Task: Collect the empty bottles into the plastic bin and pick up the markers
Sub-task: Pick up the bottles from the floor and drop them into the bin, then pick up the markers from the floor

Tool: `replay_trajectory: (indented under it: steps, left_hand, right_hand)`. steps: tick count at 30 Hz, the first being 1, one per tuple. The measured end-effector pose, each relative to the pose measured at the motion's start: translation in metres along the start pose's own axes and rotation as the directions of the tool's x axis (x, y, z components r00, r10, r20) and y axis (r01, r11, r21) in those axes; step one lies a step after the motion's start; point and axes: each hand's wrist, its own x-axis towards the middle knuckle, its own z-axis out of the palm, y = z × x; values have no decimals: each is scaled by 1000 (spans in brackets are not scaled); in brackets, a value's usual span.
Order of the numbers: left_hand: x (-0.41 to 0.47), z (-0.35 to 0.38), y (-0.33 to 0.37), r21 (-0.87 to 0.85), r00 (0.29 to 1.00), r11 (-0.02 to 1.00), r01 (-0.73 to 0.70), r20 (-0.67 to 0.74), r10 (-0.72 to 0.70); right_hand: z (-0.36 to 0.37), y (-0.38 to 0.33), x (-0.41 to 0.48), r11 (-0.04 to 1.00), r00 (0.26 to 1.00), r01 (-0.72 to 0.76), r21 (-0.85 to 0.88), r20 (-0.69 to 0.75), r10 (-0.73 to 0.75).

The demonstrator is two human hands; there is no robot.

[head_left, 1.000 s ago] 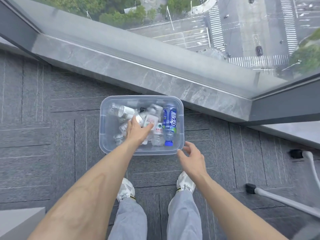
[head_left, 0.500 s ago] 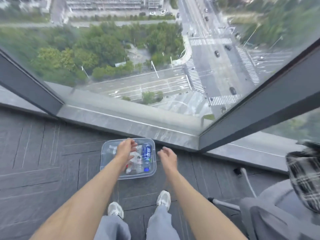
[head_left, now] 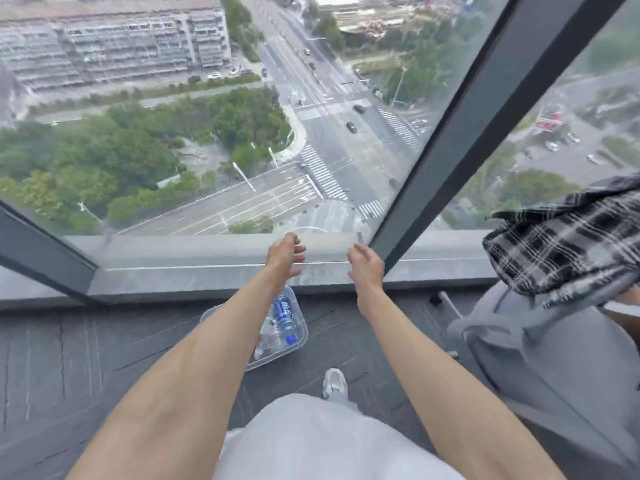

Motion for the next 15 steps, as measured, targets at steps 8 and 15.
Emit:
replay_trajectory:
  steps: [8, 15]
  left_hand:
    - [-57, 65, -34, 277, 929, 957, -83, 368, -26]
    - [-170, 175, -107, 460, 753, 833, -309, 653, -82]
  right_hand:
    - [-80, 30, -83, 964, 915, 110, 242, -405, -2]
    - [-216, 95, -184, 894, 691, 224, 388, -710, 136]
